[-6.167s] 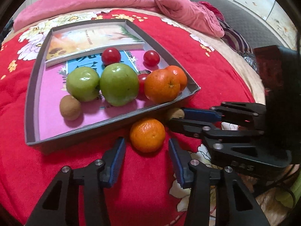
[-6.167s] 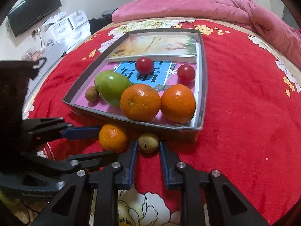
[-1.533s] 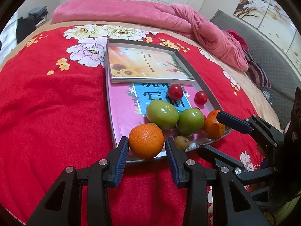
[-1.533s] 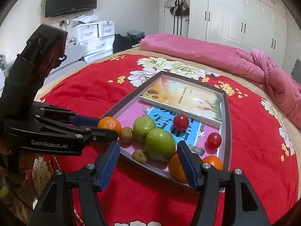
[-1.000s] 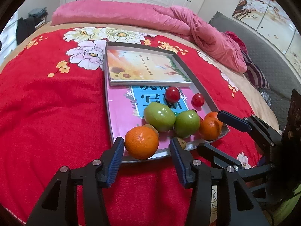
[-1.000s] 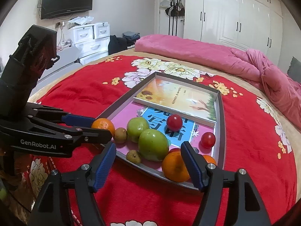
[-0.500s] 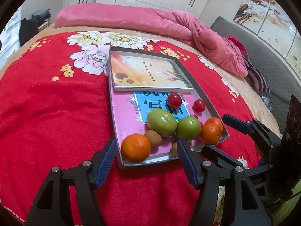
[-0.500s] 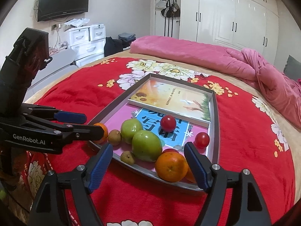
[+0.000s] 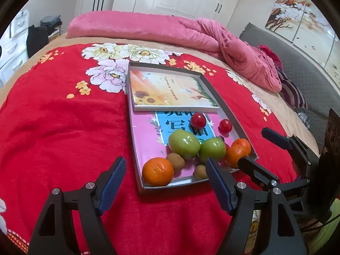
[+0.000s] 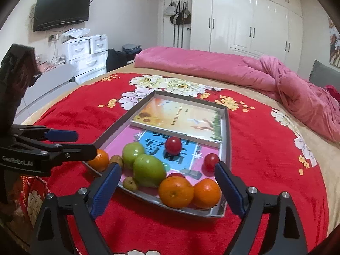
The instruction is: Organize fruits
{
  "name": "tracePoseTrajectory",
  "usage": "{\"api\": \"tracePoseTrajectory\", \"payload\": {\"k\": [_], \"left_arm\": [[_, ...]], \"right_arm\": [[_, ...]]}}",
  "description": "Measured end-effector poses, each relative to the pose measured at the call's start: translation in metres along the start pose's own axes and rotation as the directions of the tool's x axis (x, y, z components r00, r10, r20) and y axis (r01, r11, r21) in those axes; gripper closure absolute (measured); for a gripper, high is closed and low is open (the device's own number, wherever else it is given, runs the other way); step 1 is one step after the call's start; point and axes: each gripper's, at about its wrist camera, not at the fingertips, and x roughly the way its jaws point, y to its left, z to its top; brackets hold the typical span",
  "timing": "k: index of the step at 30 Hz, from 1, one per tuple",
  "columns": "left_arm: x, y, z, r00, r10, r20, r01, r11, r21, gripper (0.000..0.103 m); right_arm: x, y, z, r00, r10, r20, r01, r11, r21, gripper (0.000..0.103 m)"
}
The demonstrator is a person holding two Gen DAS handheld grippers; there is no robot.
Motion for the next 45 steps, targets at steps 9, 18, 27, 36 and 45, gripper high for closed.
{"api": "tracePoseTrajectory", "payload": {"k": [9, 18, 27, 36, 45], "left_arm": [[-0.005, -0.002, -0.002, 1.0, 0.022, 0.004, -0.022, 1.0, -0.002, 0.023], [-0.013, -0.01, -0.006, 0.999, 0.047, 0.011, -0.047, 0.999, 0.004, 0.023], [-0.018, -0.018, -0.013, 0.998, 0.05, -0.024, -0.05, 0.998, -0.022, 0.023], [-0.025, -0.029, -0.023, 0.997, 0.066, -0.028, -0.066, 0.998, -0.016, 0.023], [-0.033, -0.039, -0.035, 0.996, 0.082, -0.04, -0.082, 0.997, -0.012, 0.023]], "right_arm": [[-0.005, -0.01, 0.001, 0.999, -0.052, 0.011, 0.051, 0.998, 0.03, 0.008], [-0.014, -0.019, 0.001, 0.996, -0.086, 0.02, 0.085, 0.994, 0.065, 0.004], [-0.026, -0.024, 0.001, 0.994, -0.101, 0.036, 0.097, 0.991, 0.095, 0.002], [-0.047, -0.026, -0.002, 0.995, -0.094, 0.043, 0.087, 0.987, 0.134, 0.001], [-0.063, -0.025, -0.013, 0.995, -0.092, 0.028, 0.087, 0.984, 0.157, 0.001]]}}
